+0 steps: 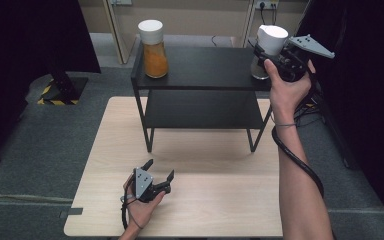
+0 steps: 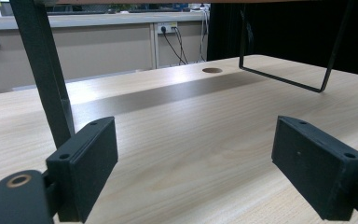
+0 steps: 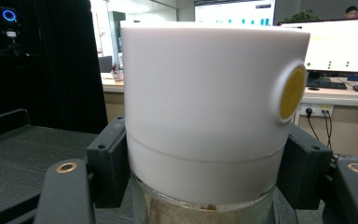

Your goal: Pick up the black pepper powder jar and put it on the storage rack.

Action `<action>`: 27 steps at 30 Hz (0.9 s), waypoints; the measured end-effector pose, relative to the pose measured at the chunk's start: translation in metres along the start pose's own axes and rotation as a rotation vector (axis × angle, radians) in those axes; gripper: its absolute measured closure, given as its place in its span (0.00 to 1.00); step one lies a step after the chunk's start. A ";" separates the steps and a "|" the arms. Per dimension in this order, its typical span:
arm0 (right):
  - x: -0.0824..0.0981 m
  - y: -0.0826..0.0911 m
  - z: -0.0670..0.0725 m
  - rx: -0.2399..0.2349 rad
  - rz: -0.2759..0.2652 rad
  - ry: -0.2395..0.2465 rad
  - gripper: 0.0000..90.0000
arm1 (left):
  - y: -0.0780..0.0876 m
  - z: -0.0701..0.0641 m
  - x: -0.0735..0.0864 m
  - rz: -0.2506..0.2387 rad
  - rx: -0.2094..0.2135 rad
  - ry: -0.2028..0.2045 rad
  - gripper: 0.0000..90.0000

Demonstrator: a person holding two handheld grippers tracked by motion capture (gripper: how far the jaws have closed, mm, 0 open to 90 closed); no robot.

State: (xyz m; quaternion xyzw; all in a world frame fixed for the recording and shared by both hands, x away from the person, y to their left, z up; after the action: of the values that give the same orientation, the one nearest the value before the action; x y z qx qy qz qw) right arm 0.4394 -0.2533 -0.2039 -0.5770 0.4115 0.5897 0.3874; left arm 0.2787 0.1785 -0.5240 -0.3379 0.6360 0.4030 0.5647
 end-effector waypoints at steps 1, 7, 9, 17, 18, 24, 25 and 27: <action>0.000 0.000 0.000 0.001 0.000 0.001 0.34 | 0.000 0.000 0.000 0.000 0.000 0.000 0.15; 0.001 -0.001 0.001 0.005 -0.001 0.006 0.34 | 0.000 0.000 0.000 0.001 0.000 0.000 0.15; 0.002 -0.001 0.001 0.007 -0.004 0.007 0.34 | 0.000 0.000 0.000 0.000 0.000 0.000 0.15; 0.001 -0.001 0.003 0.002 0.009 0.028 0.33 | 0.000 0.000 0.000 0.001 0.001 -0.003 0.15; 0.002 -0.002 0.004 0.002 0.004 0.020 0.33 | 0.000 0.000 0.000 0.001 0.001 -0.002 0.15; 0.005 -0.002 0.004 0.004 0.006 0.000 0.25 | 0.000 0.000 0.000 0.001 0.000 -0.001 0.15; 0.005 -0.002 0.004 0.006 0.010 -0.004 0.23 | 0.000 0.000 0.000 0.000 0.000 0.000 0.15; 0.006 0.000 0.004 0.011 0.006 -0.007 0.19 | 0.000 0.000 0.000 0.000 0.000 0.001 0.15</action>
State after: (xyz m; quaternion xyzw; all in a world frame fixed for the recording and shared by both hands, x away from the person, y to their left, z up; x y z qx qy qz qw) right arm 0.4381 -0.2494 -0.2100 -0.5717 0.4149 0.5906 0.3902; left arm 0.2787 0.1785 -0.5240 -0.3382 0.6361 0.4029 0.5644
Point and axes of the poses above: each handheld gripper's, and its own axes: y roughly backward along the jaws, x roughly out of its underside, z roughly to its left, the point moved 7 cm from there along -y, roughly forward along the jaws, and after that the axes turned 2 degrees about y, right-handed, at the moved point
